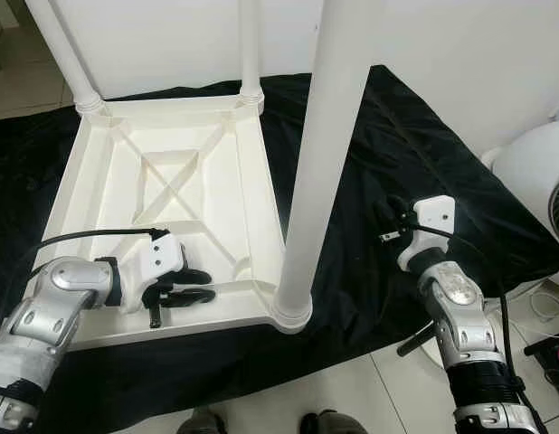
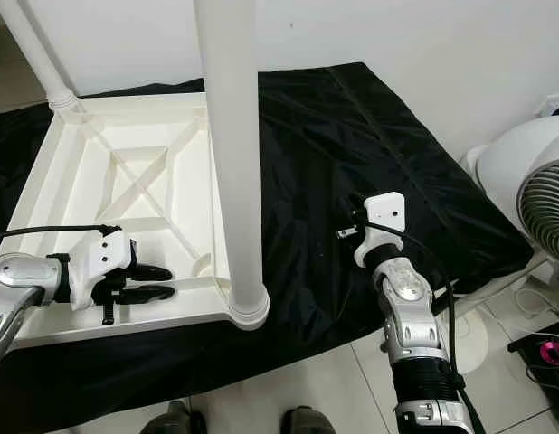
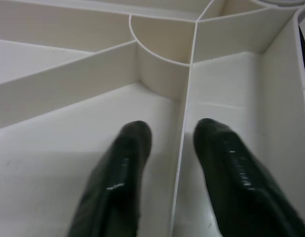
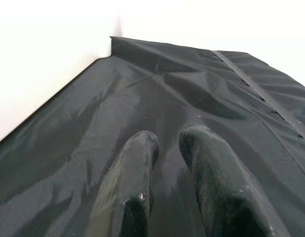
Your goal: Building children table
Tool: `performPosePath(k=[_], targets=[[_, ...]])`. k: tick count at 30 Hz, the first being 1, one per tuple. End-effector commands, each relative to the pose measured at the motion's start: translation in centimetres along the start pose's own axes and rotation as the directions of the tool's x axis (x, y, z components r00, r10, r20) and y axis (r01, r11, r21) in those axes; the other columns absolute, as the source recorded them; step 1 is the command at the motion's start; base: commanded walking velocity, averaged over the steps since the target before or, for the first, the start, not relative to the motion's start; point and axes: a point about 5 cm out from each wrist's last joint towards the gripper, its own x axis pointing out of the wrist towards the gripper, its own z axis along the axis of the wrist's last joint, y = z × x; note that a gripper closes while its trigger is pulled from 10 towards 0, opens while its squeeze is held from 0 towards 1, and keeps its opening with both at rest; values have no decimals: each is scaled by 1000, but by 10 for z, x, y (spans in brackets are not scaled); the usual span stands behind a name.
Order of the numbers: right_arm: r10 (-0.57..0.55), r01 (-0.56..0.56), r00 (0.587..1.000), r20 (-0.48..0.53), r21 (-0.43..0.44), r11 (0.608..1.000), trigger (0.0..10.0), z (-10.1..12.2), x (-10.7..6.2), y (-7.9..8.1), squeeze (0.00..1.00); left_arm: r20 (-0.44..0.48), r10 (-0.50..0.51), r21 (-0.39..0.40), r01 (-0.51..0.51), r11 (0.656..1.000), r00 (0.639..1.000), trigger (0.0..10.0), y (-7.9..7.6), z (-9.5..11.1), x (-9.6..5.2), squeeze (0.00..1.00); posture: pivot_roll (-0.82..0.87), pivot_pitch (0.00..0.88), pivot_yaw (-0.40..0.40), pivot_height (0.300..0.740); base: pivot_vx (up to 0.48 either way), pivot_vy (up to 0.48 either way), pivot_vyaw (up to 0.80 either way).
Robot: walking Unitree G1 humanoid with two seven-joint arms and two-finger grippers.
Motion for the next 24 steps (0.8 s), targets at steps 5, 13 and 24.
performPosePath(k=[5,13,24], targets=[[0,0,1000,-7,1,1000,10000,-1,-1,2,0,74,136,-34,-133,990,988,10000,3,8,-3,0,-30,87,30,740,0,0,0],[24,-24,1000,-3,-9,1000,10000,-1,-2,8,0,93,227,-58,-223,973,969,10000,5,13,-8,0,-30,87,32,740,0,0,0],[55,-55,999,3,27,998,10000,0,-2,17,0,128,537,-158,-518,841,834,10000,-5,27,-8,0,-5,85,21,740,0,0,0]])
